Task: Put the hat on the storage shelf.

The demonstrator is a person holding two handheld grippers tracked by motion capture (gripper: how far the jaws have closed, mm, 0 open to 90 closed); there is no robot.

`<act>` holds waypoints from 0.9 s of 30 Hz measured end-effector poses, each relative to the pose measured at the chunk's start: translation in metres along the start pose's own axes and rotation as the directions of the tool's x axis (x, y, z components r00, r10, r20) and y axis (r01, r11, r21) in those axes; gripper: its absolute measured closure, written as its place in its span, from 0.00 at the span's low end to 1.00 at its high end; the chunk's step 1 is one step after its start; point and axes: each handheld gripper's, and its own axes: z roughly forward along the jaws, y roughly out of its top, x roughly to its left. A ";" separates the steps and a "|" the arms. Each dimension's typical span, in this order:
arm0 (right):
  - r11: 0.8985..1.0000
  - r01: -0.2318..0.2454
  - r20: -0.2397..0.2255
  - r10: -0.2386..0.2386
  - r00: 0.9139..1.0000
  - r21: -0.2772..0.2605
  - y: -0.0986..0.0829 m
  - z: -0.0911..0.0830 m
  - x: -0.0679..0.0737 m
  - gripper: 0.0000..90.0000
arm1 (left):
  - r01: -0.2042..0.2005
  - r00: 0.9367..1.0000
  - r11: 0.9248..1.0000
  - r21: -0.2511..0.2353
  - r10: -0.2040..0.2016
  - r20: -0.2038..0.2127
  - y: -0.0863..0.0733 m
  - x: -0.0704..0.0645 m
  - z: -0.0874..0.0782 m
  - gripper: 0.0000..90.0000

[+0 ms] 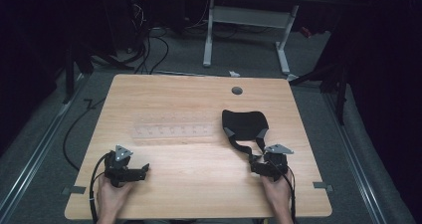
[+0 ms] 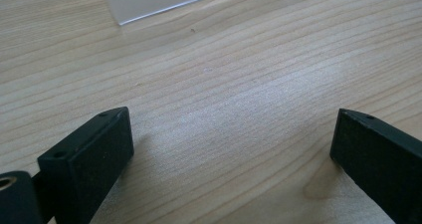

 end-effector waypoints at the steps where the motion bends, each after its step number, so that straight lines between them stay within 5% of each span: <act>1: 1.000 -0.001 0.000 0.001 1.000 0.000 0.000 0.000 0.000 0.20 | -0.001 1.000 1.000 -0.001 0.001 0.000 0.000 0.000 0.000 0.05; 12: 1.000 0.003 -0.006 -0.003 1.000 0.001 0.000 0.000 0.000 0.20 | 0.002 1.000 1.000 -0.004 -0.002 0.000 0.000 0.000 0.000 0.06; 19: 1.000 -0.011 0.004 0.011 1.000 -0.020 -0.003 -0.005 -0.004 0.38 | -0.002 1.000 1.000 -0.010 0.002 0.009 0.000 0.000 -0.001 0.10; 27: 0.999 -0.027 0.005 0.028 1.000 -0.026 -0.007 -0.011 -0.006 0.42 | -0.001 1.000 1.000 -0.013 0.001 0.012 0.000 -0.001 -0.002 0.11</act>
